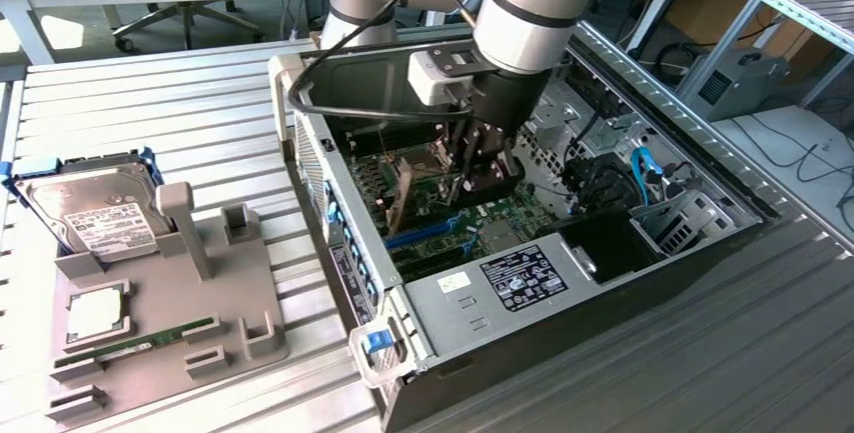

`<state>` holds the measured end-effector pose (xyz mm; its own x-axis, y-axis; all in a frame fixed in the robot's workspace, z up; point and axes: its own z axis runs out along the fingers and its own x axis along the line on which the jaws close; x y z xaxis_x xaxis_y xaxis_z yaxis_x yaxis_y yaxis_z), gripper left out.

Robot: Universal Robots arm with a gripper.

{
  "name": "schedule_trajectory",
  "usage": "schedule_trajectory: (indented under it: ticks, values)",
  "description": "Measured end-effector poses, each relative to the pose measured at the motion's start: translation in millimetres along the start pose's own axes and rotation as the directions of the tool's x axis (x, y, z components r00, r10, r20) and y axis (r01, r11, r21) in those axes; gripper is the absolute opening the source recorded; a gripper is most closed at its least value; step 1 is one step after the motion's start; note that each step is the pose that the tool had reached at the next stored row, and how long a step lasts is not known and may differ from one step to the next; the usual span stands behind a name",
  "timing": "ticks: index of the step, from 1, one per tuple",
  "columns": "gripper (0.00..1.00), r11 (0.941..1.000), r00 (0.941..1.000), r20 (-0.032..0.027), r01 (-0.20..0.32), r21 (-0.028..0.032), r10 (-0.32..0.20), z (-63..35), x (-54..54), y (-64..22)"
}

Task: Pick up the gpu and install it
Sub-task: 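Insert the gpu into the slot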

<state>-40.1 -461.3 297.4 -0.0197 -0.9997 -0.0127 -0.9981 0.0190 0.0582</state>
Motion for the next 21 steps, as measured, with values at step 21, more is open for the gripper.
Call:
schedule_trajectory:
  ticks: [21]
  values:
    - [0.27,0.9975,0.9995,-0.0313,0.006,0.0708,-0.004,30.0,-11.8,53.7]
